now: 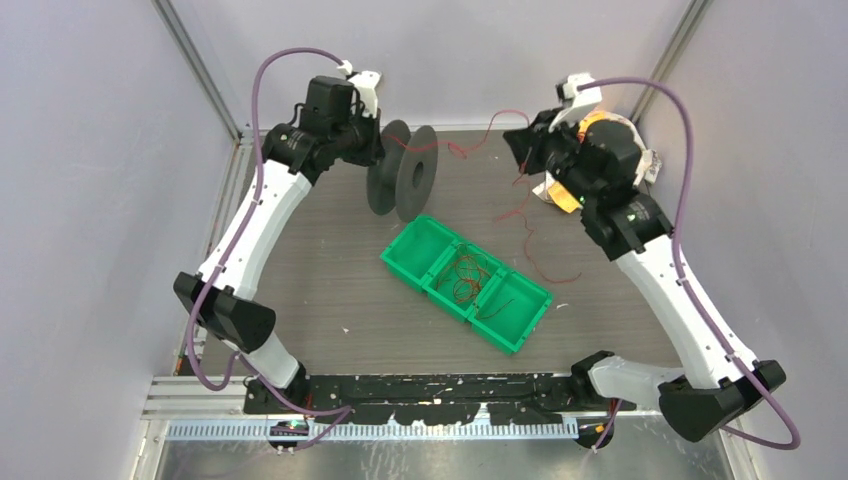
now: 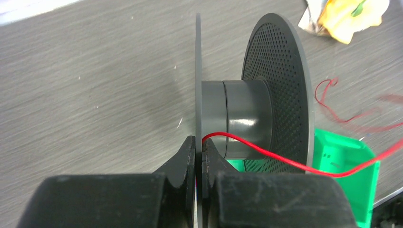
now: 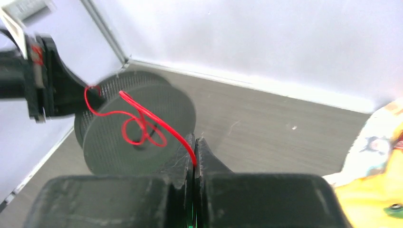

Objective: Wrap the cables

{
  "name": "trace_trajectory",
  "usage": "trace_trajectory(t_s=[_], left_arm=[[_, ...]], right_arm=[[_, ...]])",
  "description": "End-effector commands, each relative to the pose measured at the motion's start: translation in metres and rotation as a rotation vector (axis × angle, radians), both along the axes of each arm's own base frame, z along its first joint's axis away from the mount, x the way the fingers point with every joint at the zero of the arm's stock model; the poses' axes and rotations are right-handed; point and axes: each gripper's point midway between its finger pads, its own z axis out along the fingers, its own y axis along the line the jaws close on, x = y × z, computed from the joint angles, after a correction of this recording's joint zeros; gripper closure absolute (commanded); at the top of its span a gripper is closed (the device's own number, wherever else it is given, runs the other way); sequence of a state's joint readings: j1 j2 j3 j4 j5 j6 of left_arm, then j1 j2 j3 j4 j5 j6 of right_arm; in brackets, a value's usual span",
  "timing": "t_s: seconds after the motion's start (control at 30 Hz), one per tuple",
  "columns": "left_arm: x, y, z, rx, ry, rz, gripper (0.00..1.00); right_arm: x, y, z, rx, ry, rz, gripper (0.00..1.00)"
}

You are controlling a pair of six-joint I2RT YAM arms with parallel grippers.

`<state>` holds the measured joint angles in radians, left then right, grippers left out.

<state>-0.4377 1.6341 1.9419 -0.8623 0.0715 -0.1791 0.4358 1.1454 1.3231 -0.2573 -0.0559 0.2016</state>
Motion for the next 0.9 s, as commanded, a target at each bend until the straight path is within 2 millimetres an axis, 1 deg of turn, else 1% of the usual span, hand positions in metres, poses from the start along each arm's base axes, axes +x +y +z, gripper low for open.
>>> trace_trajectory(t_s=[0.0, 0.07, 0.1, 0.17, 0.3, 0.4, 0.47, 0.67, 0.8, 0.87], left_arm=[[-0.002, 0.008, 0.011, 0.047, -0.076, -0.028, 1.0], [-0.001, 0.014, 0.002, 0.074, -0.064, -0.007, 1.0], [-0.001, 0.017, -0.003, 0.086, -0.058, 0.002, 1.0], [-0.002, 0.021, -0.007, 0.099, -0.054, 0.013, 1.0], [-0.002, 0.036, -0.013, 0.139, -0.056, 0.05, 1.0], [-0.006, 0.042, -0.014, 0.158, -0.069, 0.021, 1.0], [-0.014, 0.036, -0.017, 0.178, -0.082, -0.072, 1.0], [-0.031, 0.034, -0.023, 0.205, -0.097, -0.173, 1.0], [-0.039, 0.032, -0.025, 0.21, -0.106, -0.223, 1.0], [-0.041, 0.035, -0.027, 0.225, -0.104, -0.229, 1.0]], right_arm=[[0.007, -0.019, 0.046, -0.098, -0.083, -0.06, 0.99], [0.007, -0.022, 0.066, -0.114, -0.124, -0.064, 1.0], [0.007, -0.024, 0.074, -0.124, -0.142, -0.066, 0.99], [0.008, -0.032, 0.088, -0.141, -0.167, -0.104, 0.99], [0.006, -0.044, 0.101, -0.182, -0.203, -0.142, 0.99], [0.006, -0.058, 0.104, -0.204, -0.21, -0.189, 0.99], [0.008, -0.066, 0.104, -0.213, -0.209, -0.216, 0.99], [0.026, -0.099, 0.104, -0.214, -0.184, -0.307, 1.0], [0.044, -0.111, 0.092, -0.211, -0.136, -0.338, 1.0], [0.052, -0.12, 0.086, -0.197, -0.113, -0.362, 0.99]])
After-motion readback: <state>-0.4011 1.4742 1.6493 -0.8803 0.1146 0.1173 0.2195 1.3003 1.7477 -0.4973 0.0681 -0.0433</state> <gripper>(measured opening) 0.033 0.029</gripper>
